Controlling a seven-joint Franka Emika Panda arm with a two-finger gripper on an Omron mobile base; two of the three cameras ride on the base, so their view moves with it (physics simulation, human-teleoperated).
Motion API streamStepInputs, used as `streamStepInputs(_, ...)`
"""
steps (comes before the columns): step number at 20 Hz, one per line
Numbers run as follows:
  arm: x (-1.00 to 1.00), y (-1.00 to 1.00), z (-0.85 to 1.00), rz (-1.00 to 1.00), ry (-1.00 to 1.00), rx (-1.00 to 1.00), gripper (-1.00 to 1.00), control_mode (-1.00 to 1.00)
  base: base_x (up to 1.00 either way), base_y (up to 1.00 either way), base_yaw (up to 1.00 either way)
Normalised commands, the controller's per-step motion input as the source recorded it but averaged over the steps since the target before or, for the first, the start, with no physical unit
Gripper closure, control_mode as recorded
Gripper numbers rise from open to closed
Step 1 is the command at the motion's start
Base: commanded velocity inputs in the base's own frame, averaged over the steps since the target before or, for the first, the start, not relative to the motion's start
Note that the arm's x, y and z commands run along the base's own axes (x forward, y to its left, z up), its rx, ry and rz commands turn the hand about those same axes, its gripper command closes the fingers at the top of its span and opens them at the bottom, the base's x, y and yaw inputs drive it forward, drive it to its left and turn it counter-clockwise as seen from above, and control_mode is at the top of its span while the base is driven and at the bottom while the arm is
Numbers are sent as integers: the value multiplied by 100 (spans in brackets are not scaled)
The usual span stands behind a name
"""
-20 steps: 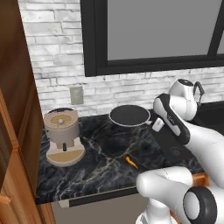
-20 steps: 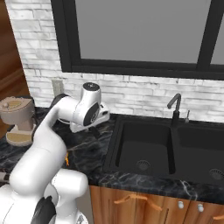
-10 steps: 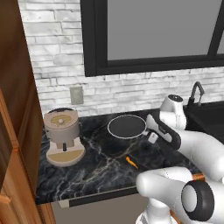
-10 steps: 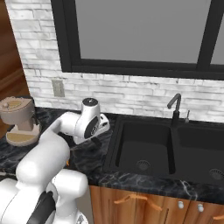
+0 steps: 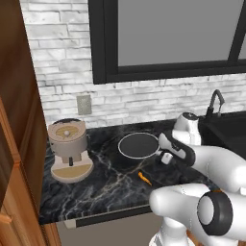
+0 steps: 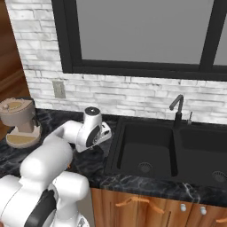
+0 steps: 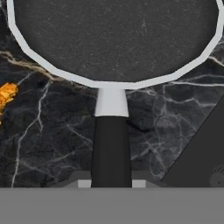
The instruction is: Retrieve the pan from the cabinet, then place the raw meat into the pan to avoid contamination.
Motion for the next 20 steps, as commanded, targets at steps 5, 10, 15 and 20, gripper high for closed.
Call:
streamStepInputs(5,1,-2,-35,0,11,1,100,-100,0,0,0)
streamStepInputs(10,4,-1,-30,0,12,0,100,-100,0,0,0)
streamStepInputs(15,2,0,-14,0,3,0,100,-100,0,0,0)
streamStepInputs(20,5,0,-14,0,2,0,100,-100,0,0,0)
